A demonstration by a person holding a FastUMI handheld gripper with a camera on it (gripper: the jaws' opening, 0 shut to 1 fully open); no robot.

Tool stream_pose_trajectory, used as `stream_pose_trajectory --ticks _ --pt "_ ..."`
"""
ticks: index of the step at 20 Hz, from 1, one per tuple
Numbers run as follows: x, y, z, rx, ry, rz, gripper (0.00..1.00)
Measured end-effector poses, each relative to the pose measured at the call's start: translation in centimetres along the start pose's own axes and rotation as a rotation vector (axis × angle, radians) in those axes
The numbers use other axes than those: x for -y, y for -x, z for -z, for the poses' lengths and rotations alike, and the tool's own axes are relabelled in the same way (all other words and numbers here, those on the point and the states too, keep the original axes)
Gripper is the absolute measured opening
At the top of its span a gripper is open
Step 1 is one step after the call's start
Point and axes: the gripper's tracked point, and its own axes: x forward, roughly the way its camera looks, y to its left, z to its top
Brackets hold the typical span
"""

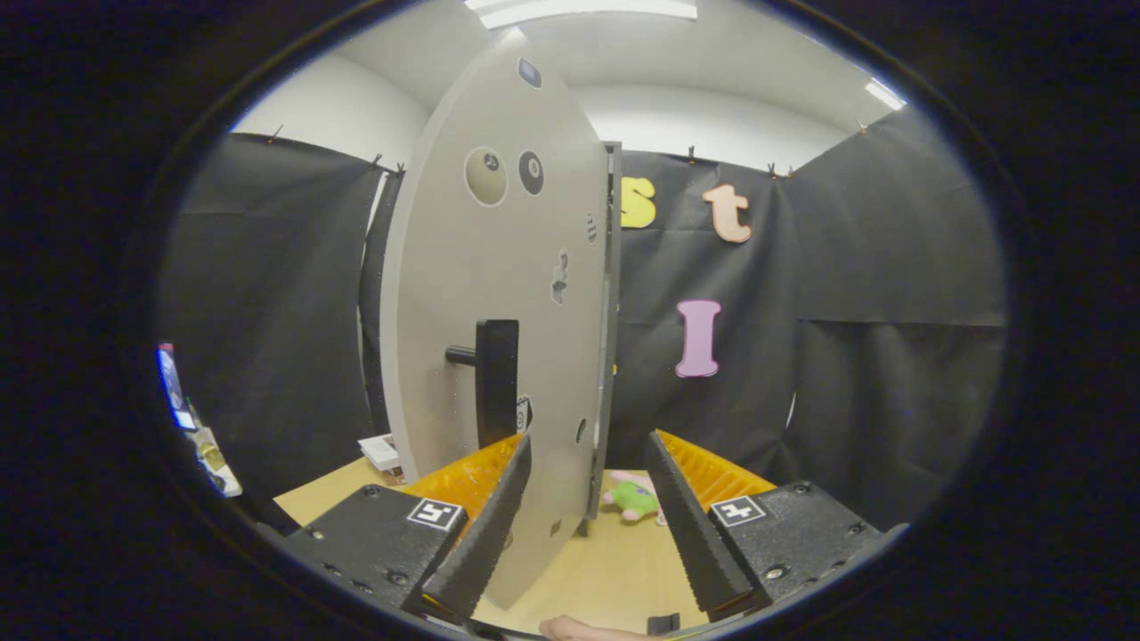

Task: Open the shoe cabinet door, grab the shoes and put them into the shoe cabinet, then close the shoe cabinet door.

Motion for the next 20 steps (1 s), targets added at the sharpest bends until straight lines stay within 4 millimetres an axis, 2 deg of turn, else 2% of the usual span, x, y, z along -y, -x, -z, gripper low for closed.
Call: stream_pose_trajectory --ticks 7,12,16,18,20 --pt "-4.0 -1.7 -0.3 0.001 -0.032 -0.064 0.87" --pt "-8.0 -3.7 0.1 0.026 -0.048 -0.078 0.87" --pt "-13.0 -5.6 0.5 0.007 -0.094 -0.169 0.87" --pt "-16.5 -6.9 0.7 -0.016 -0.120 -0.230 0.90" --pt "-18.3 -8.0 0.9 -0.036 -0.118 -0.230 0.93"
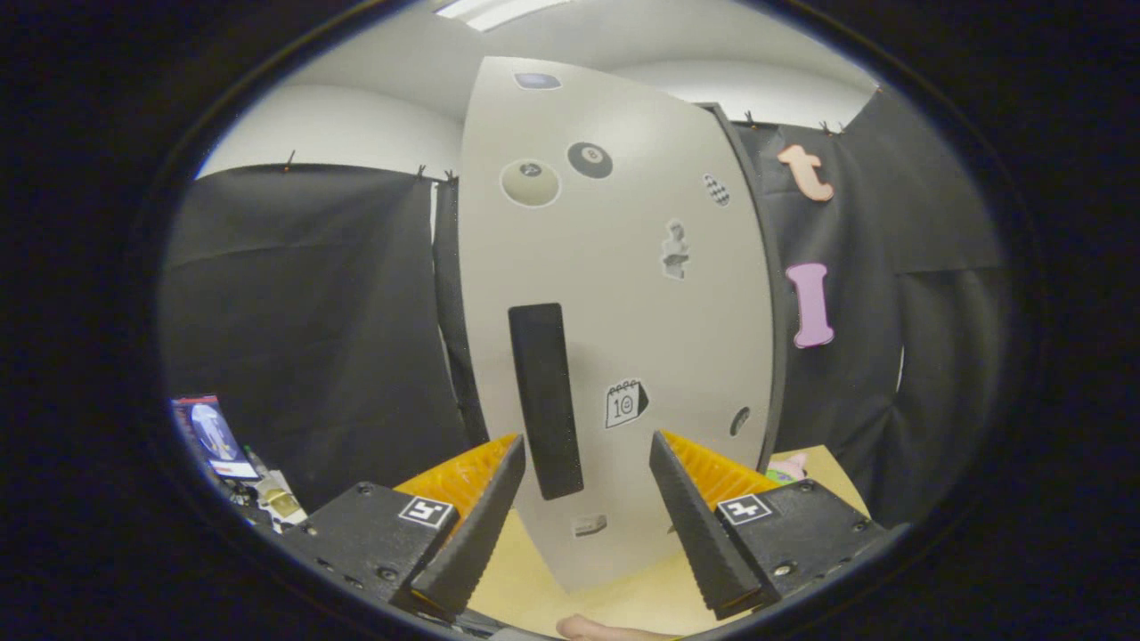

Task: Open the shoe cabinet door, grab the shoes and put them into the shoe cabinet, then close the shoe cabinet door.

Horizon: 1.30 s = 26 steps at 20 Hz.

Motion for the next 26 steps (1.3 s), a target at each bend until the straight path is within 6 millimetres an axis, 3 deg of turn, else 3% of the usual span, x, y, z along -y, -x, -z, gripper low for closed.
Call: stream_pose_trajectory --ticks 5,10,14,20,26 --pt "-2.4 -1.8 2.0 -0.013 0.018 0.002 0.93" --pt "-2.9 -0.2 2.5 0.008 0.030 0.004 0.93" --pt "-1.8 2.5 2.3 0.063 0.047 0.057 0.93" --pt "-1.0 8.3 2.1 0.120 0.072 0.125 0.96" --pt "-1.4 13.5 3.0 0.130 0.075 0.129 0.97"
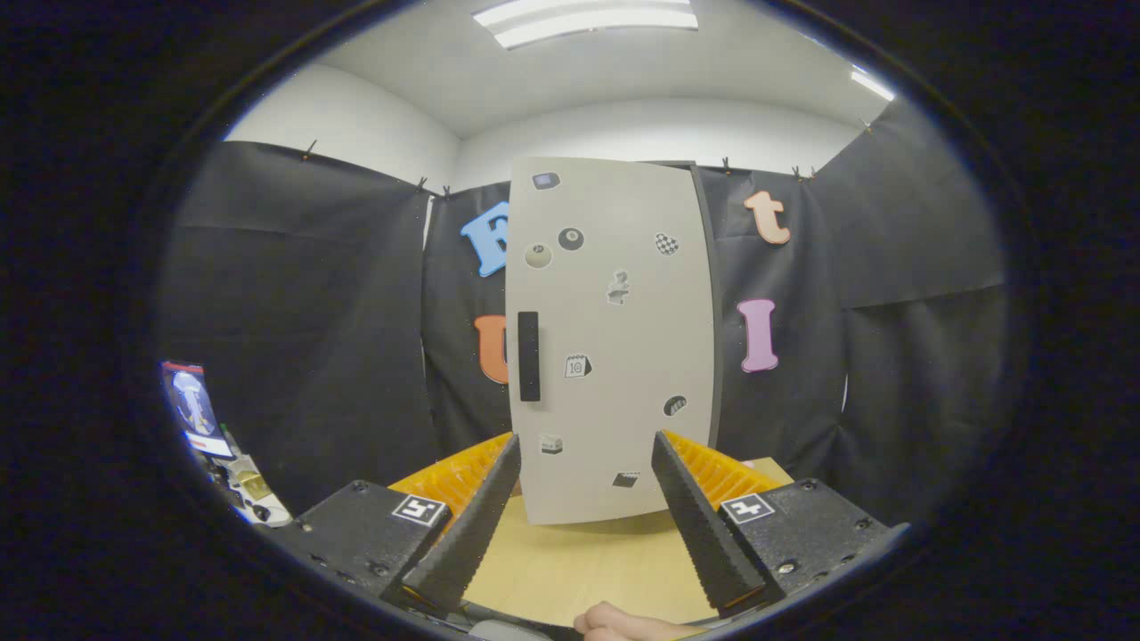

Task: Open the shoe cabinet door, grab the shoes and put them into the shoe cabinet, then close the shoe cabinet door.

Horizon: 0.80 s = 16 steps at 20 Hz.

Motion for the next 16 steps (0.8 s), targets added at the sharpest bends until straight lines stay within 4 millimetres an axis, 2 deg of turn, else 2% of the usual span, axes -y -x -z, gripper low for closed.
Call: stream_pose_trajectory --ticks 1,3,6,10,16 --pt "0.0 0.8 -0.1 0.008 -0.003 0.000 0.97" --pt "1.2 2.4 0.4 0.021 -0.031 0.039 0.97" --pt "2.1 3.9 0.8 0.012 -0.044 0.093 0.97" --pt "2.9 4.4 0.7 0.020 0.004 0.114 0.97" --pt "3.1 4.9 1.1 0.009 0.037 0.107 0.97"
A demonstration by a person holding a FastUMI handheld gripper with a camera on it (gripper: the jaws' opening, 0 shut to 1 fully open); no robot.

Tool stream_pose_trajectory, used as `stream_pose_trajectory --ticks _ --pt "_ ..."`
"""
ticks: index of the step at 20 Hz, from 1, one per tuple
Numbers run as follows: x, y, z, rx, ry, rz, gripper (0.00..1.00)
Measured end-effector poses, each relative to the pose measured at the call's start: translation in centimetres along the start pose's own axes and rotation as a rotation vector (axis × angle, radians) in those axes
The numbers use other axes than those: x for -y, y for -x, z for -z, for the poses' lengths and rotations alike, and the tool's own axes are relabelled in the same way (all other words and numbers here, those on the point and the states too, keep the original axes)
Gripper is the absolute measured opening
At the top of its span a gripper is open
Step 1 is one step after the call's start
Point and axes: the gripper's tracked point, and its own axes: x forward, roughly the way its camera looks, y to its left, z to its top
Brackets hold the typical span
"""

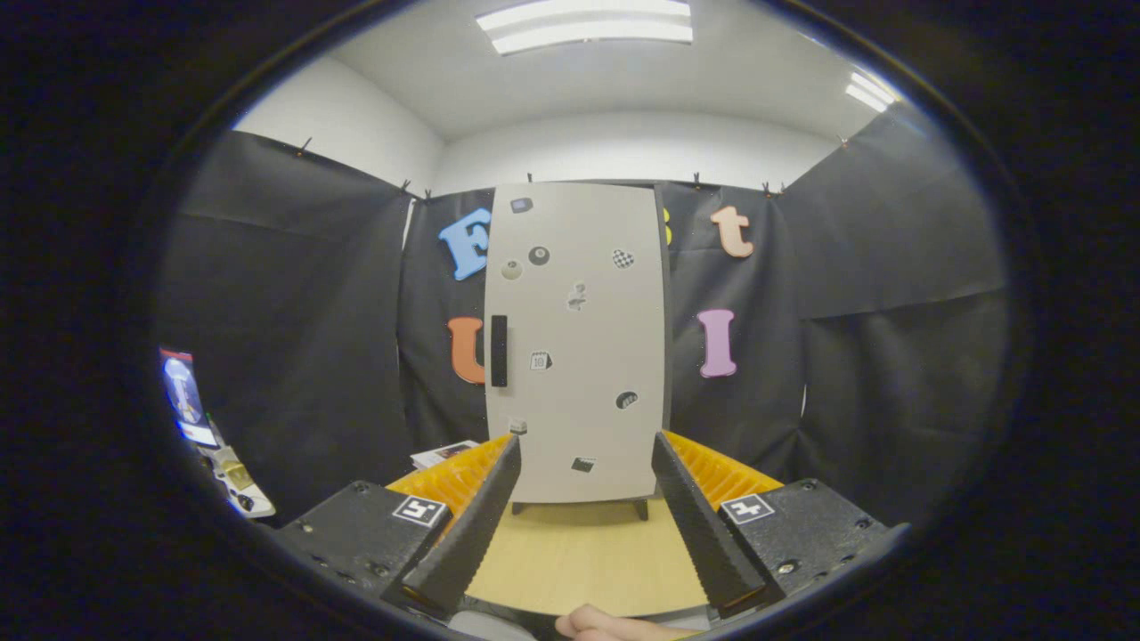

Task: Open the shoe cabinet door, grab the shoes and put them into the shoe cabinet, then close the shoe cabinet door.

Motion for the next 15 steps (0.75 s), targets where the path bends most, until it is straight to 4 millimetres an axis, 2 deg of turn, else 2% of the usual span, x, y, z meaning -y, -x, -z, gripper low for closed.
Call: stream_pose_trajectory --ticks 9,15 --pt "-2.1 0.2 0.7 -0.001 0.065 -0.018 0.97" --pt "-2.0 0.2 0.8 0.007 0.044 -0.005 0.97"
